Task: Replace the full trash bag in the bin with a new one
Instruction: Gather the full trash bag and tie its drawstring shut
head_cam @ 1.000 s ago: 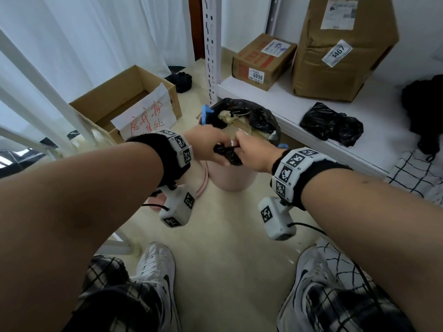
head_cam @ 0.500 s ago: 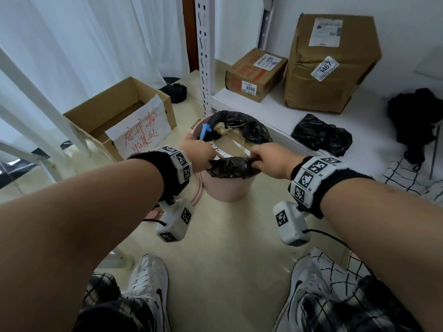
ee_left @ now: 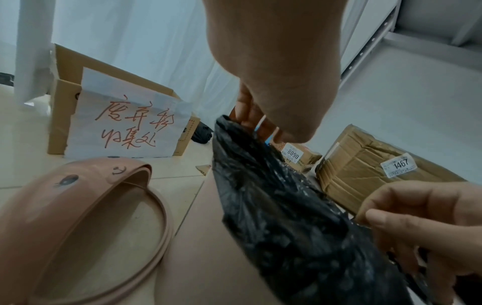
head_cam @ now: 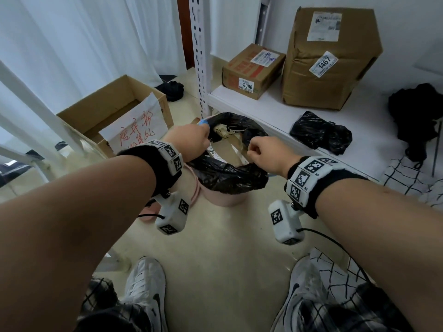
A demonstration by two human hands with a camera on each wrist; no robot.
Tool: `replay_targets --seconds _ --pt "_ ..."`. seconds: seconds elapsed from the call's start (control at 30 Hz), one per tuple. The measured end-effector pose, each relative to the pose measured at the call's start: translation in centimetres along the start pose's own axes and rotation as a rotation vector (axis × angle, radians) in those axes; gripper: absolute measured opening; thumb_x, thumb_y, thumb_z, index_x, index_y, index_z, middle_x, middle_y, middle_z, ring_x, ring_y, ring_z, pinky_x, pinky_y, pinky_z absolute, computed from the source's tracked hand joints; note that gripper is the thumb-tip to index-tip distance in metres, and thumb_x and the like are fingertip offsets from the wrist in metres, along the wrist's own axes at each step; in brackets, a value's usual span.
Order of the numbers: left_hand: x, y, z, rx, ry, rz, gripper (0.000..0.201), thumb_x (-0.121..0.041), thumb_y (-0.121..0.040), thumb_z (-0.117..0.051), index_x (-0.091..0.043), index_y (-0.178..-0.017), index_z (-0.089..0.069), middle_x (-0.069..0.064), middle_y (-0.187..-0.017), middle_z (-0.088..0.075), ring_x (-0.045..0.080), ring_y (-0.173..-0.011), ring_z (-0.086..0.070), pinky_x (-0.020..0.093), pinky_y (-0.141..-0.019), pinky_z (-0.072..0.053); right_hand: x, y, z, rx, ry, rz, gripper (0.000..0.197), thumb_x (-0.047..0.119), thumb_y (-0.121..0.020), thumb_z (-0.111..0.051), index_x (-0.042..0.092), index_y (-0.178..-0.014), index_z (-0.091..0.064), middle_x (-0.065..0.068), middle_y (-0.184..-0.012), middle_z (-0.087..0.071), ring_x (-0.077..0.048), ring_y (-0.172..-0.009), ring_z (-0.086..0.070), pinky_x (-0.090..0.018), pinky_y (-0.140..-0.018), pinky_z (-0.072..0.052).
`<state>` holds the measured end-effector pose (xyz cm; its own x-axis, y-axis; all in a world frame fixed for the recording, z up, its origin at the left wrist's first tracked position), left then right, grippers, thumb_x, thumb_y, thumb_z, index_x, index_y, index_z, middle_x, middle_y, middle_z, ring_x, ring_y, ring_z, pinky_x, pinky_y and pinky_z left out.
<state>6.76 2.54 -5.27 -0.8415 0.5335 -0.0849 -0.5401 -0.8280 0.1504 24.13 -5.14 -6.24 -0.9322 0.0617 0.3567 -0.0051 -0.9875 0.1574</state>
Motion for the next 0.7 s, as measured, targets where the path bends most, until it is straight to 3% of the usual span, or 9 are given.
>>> replay_targets --seconds 0.07,0.17,0.27,0.37,0.47,0.6,0.7 --pt "-0.1 -0.9 0.5 -0.091 0.021 0.005 0.018 -0.020 -0.093 -0.040 -0.010 -0.103 -0.051 0.012 -0.102 -0.057 0.032 -0.087 -0.056 0.041 -0.075 -0.048 -0.8 -1.0 0.4 -0.083 -0.012 -0.027 0.014 0.020 -0.092 -0.045 0.019 -0.096 -0.058 -0.006 -0.101 -0.065 -0.025 -0.092 -0.059 -0.036 -0.079 -0.051" --pt "-0.3 -3.0 0.9 -0.191 0.003 0.038 0.030 -0.023 -0.092 -0.048 -0.006 -0.116 -0.051 0.016 -0.119 -0.047 0.034 -0.109 -0.050 0.042 -0.084 -0.045 -2.0 -2.7 0.6 -0.099 -0.029 -0.075 0.028 0.016 -0.090 -0.048 0.014 -0.118 -0.055 -0.011 -0.119 -0.054 -0.029 -0.111 -0.051 -0.036 -0.092 -0.044" --pt "-0.4 -5.1 0.4 -0.170 0.028 0.115 0.042 -0.031 -0.092 -0.050 -0.006 -0.126 -0.047 0.016 -0.128 -0.044 0.033 -0.119 -0.046 0.043 -0.090 -0.045 -2.9 -4.4 0.5 -0.052 -0.044 -0.130 0.043 0.015 -0.092 -0.047 0.010 -0.134 -0.043 -0.015 -0.134 -0.043 -0.032 -0.124 -0.043 -0.035 -0.103 -0.036" --pt "-0.1 -6.9 -0.6 -0.115 0.049 0.183 0.048 -0.037 -0.094 -0.050 -0.005 -0.129 -0.044 0.017 -0.129 -0.047 0.034 -0.121 -0.046 0.043 -0.092 -0.043 -3.8 -5.9 0.1 -0.028 -0.123 -0.170 0.036 0.012 -0.093 -0.044 0.005 -0.128 -0.049 -0.018 -0.125 -0.055 -0.034 -0.115 -0.053 -0.030 -0.091 -0.042" --pt "0.4 -7.9 -1.1 -0.066 0.076 0.219 0.045 -0.038 -0.095 -0.049 -0.003 -0.123 -0.048 0.018 -0.124 -0.053 0.035 -0.114 -0.052 0.042 -0.087 -0.044 -4.4 -6.2 -0.6 -0.044 -0.087 -0.226 0.028 0.009 -0.093 -0.047 0.003 -0.120 -0.054 -0.018 -0.116 -0.062 -0.034 -0.107 -0.058 -0.031 -0.087 -0.045" --pt "0.8 -8.6 -0.7 -0.105 0.148 0.233 0.044 -0.032 -0.094 -0.054 0.000 -0.123 -0.052 0.018 -0.122 -0.057 0.034 -0.112 -0.056 0.040 -0.089 -0.045 -6.1 -5.8 -2.0 -0.100 -0.102 -0.323 0.023 0.005 -0.087 -0.052 0.001 -0.109 -0.058 -0.017 -0.105 -0.064 -0.033 -0.098 -0.060 -0.028 -0.072 -0.041" --pt "0.7 -9.1 -1.0 -0.034 0.173 0.194 0.036 -0.029 -0.093 -0.055 -0.002 -0.117 -0.060 0.015 -0.113 -0.062 0.031 -0.104 -0.058 0.036 -0.081 -0.045 -6.5 -5.2 -2.2 -0.121 -0.177 -0.325 0.017 0.015 -0.083 -0.059 0.008 -0.097 -0.051 -0.005 -0.082 -0.054 -0.024 -0.081 -0.052 -0.027 -0.066 -0.034"
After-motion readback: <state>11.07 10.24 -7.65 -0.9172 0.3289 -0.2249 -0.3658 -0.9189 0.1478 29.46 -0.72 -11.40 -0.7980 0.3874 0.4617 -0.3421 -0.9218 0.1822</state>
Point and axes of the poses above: each hand's wrist, its own y-axis away from the middle knuckle, its own z-axis out of the back of the hand, x = y × z, the point moved 4 cm from there along -y, towards the middle knuckle
